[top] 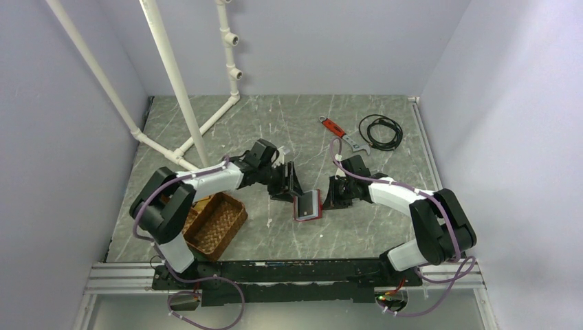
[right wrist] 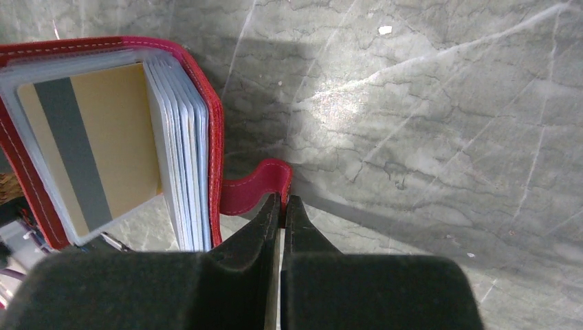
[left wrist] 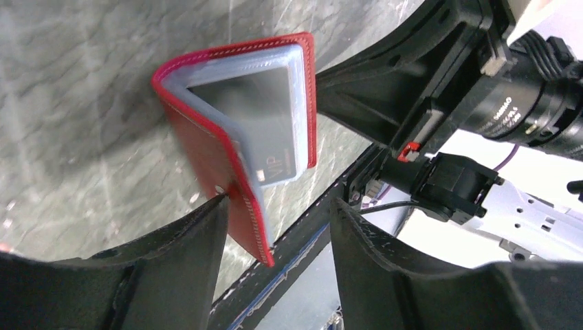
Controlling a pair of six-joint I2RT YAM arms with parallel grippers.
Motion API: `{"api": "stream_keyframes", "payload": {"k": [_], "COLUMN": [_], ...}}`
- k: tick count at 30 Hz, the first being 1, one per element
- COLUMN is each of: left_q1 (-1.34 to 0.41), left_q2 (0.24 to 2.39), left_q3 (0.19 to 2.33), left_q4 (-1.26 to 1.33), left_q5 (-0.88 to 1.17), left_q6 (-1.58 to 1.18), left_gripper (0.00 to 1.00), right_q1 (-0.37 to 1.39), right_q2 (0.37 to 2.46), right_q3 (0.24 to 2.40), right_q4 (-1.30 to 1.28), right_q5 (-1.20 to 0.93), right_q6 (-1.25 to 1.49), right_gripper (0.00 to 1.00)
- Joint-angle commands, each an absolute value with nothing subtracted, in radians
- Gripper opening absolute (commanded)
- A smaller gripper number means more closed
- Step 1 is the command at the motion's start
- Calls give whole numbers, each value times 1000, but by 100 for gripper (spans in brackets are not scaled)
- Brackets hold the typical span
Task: Put the credit cards into the card holder
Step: Close the card holder at the center of the board.
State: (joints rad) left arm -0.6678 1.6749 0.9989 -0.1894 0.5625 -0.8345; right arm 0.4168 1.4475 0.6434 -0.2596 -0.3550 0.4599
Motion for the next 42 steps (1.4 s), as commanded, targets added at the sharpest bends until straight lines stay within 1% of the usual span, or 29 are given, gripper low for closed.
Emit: {"api": "stream_keyframes", "payload": {"k": [1,10,12,14,17,22,24,26,29,31,32,34,36,40,42], "left_q1": [-693,-731,-733,-732,-732,-732,-733,-733,-732,-732,-732,-733,-732,-731,-732], "left_q2": [1767,1876,1901,1921,1942,1947,1942,1933,1923,1914,1913,1912,1916,1932,1937], "left_q3": [1053,1112,1105,1095,1080,1065,1048,1010,967,942,939,940,939,960,974], "left_q4": [-43,18,35,57,72,50,50,81,115,140,142,134,137,124,115], "left_q5": [637,650,655,660,658,640,630,627,624,620,618,611,609,609,605], "left_q6": [-883,-890,-896,-905,-911,-891,-891,-902,-916,-921,-921,-913,-912,-901,-898], "left_gripper": [60,57,54,51,50,45,40,36,20,11,8,7,5,4,4], "right_q1": [417,417,416,414,401,395,391,377,357,349,348,348,350,370,377], "right_q2": [1425,1345,1328,1313,1301,1267,1277,1319,1381,1418,1441,1495,1550,1571,1578], "right_q3": [645,632,638,645,651,660,685,735,789,803,814,840,864,846,823], "right_q4": [-235,-298,-317,-343,-363,-336,-321,-334,-320,-281,-266,-243,-240,-215,-198], "right_q5": [-366,-317,-301,-281,-284,-359,-373,-373,-401,-436,-456,-500,-532,-543,-547], "right_q6": [461,462,462,461,452,469,473,470,472,483,484,480,475,472,473], "right_gripper": [0,0,0,8,22,49,55,58,59,59,58,54,47,43,39]}}
